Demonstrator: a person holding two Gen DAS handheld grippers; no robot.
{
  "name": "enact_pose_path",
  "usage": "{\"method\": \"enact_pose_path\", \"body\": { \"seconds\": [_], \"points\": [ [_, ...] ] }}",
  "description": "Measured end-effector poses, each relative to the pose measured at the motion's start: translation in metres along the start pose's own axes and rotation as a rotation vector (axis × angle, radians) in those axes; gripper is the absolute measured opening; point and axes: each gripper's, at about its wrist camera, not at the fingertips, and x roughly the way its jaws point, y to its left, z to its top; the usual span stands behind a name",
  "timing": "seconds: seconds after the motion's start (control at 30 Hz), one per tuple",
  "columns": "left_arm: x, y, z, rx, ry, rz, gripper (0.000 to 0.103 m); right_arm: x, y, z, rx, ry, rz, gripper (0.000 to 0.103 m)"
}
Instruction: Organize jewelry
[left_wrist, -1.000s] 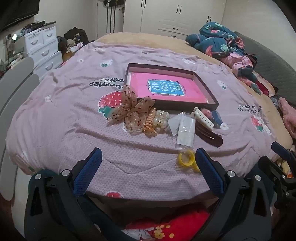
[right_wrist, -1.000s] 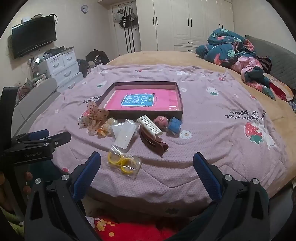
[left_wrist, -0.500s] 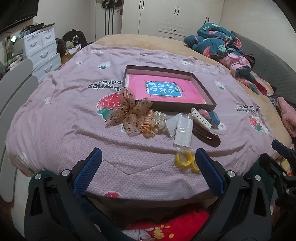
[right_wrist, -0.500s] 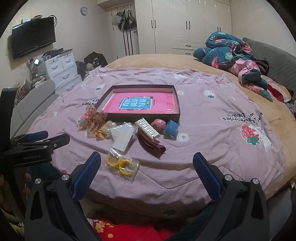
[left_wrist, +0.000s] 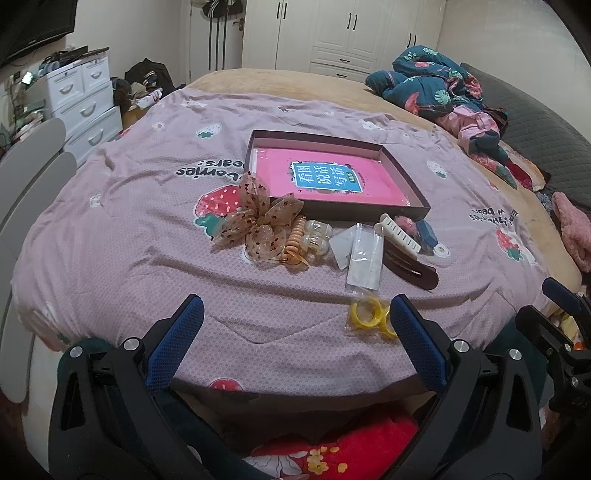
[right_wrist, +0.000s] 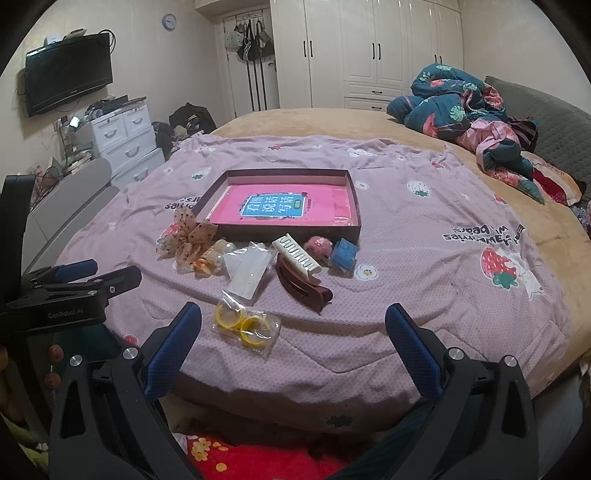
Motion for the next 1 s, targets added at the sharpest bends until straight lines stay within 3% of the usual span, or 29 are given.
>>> {"method": "enact_pose_path", "body": {
  "seconds": [1.0],
  "points": [
    [-0.0052,-0.0009,-0.0019,0.002,-0.007,0.002,0.094,-0.0064,0.0052,-0.003,-0.012,-0.01,-0.001,0.099]
  ]
}}
